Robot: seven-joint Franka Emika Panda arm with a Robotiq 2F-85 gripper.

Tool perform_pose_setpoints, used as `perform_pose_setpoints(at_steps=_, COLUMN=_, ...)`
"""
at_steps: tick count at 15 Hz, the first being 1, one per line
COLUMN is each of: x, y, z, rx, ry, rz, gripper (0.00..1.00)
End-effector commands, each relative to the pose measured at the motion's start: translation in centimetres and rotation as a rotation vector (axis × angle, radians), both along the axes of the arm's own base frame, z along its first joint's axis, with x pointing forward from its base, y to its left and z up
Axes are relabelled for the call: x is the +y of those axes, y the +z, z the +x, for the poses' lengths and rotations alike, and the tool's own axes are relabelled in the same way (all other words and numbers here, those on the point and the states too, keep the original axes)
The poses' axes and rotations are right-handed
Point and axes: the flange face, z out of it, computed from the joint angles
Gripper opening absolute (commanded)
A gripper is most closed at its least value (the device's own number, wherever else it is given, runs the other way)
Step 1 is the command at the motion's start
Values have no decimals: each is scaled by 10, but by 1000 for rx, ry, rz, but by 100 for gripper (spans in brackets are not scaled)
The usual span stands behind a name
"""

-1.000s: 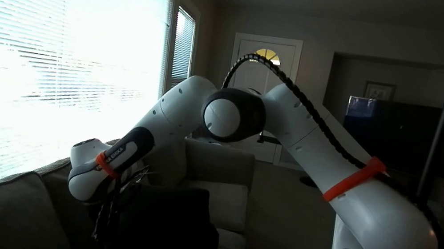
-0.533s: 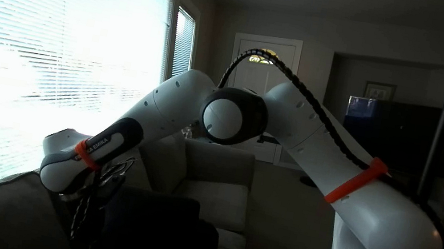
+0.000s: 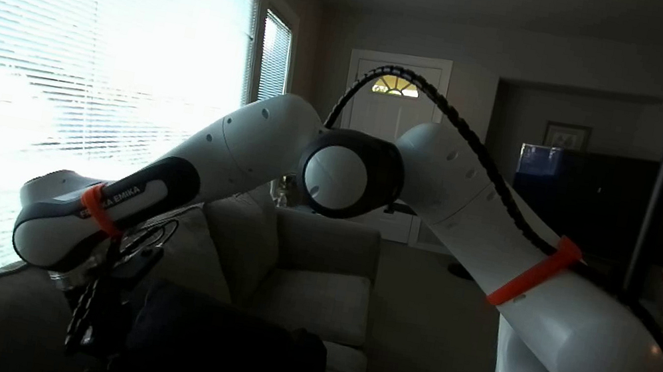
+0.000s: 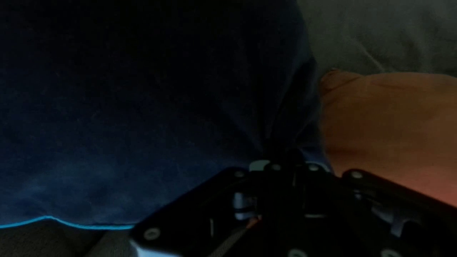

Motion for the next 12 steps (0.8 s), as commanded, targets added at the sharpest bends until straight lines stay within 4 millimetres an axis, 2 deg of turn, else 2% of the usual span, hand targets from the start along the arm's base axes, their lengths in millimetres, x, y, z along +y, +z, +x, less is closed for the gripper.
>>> perform_pose_setpoints(at_steps=1, x=28, y=28, z=7, rx=6, ry=28, rz=37, gripper=1)
perform_pose_setpoints(at_steps=6, x=68, y=40, z=11, rx=2, ry=96, rz=40, gripper=1)
perform_pose_setpoints(at_steps=12, x=122, y=51, z=5, rx=23, ry=182, rz=90, gripper=1)
